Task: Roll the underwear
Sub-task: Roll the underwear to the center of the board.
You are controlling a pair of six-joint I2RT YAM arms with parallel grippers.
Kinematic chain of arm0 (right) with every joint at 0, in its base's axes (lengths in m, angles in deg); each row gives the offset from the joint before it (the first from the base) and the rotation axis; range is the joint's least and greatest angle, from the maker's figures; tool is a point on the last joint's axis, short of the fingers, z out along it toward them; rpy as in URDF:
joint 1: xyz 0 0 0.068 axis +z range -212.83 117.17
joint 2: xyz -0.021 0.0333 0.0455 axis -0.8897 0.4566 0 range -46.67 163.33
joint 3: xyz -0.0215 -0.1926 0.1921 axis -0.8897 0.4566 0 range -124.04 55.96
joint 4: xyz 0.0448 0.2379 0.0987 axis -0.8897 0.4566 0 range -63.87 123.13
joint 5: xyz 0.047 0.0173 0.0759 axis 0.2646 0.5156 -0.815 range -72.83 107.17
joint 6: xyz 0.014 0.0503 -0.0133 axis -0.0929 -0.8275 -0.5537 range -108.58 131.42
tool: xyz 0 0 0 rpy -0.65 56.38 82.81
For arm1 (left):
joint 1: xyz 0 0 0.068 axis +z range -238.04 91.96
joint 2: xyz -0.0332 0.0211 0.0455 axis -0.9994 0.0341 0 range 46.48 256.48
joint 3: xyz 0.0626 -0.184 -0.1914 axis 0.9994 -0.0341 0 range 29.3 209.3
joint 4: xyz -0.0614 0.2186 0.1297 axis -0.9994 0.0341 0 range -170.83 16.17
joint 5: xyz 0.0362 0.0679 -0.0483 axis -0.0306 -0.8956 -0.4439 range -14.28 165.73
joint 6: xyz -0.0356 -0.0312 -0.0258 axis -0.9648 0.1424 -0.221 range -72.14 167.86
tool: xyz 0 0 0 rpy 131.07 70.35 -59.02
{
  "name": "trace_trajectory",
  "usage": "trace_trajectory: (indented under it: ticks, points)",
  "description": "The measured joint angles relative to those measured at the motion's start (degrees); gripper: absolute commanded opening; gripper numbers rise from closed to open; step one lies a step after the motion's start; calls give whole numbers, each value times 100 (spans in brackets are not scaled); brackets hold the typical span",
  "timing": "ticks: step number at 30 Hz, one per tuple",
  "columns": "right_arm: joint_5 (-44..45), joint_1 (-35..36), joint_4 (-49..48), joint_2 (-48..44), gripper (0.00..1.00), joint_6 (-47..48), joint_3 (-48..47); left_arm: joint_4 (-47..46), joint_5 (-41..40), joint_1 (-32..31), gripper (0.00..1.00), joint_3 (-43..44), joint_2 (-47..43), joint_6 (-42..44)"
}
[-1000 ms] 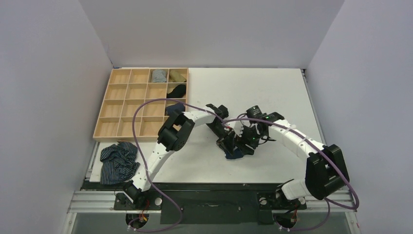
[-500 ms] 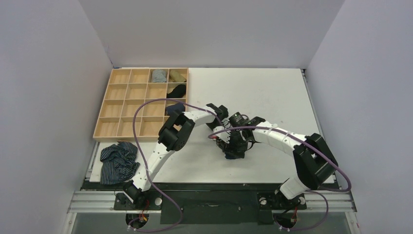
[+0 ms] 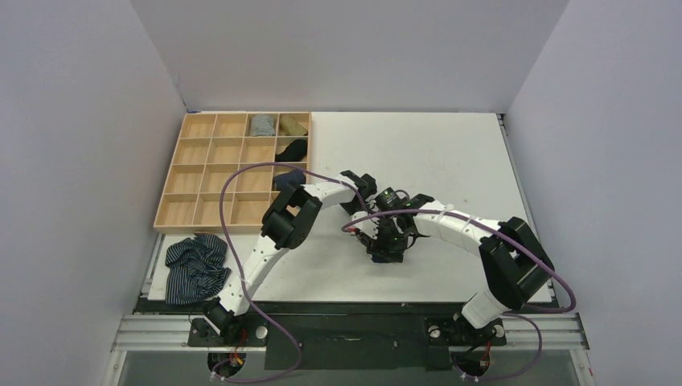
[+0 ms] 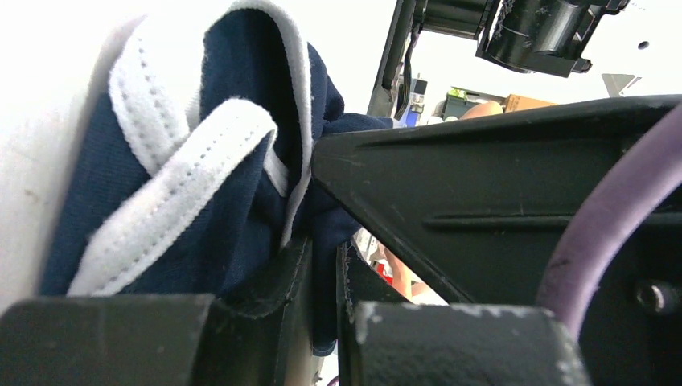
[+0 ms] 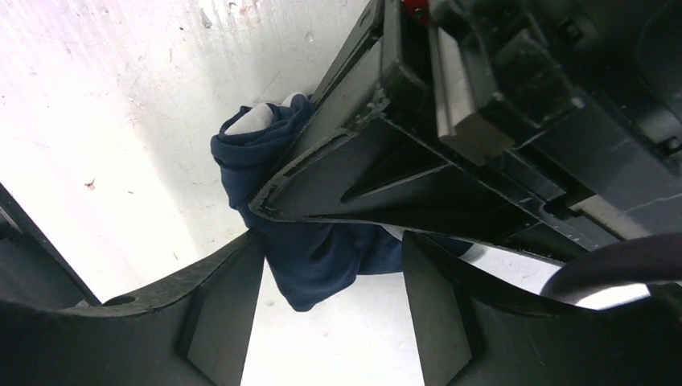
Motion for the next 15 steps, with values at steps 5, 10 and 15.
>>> trace_trajectory:
  ticks: [5, 10, 15]
  points:
    - [48, 74, 11, -90, 58, 2, 118, 9, 4, 0, 0, 4, 7, 20]
    - [52, 140, 57, -114, 57, 2, 254, 24, 4, 0, 0, 15, 9, 22]
    - [57, 168, 55, -114, 51, 0, 319, 26, 4, 0, 0, 15, 9, 28]
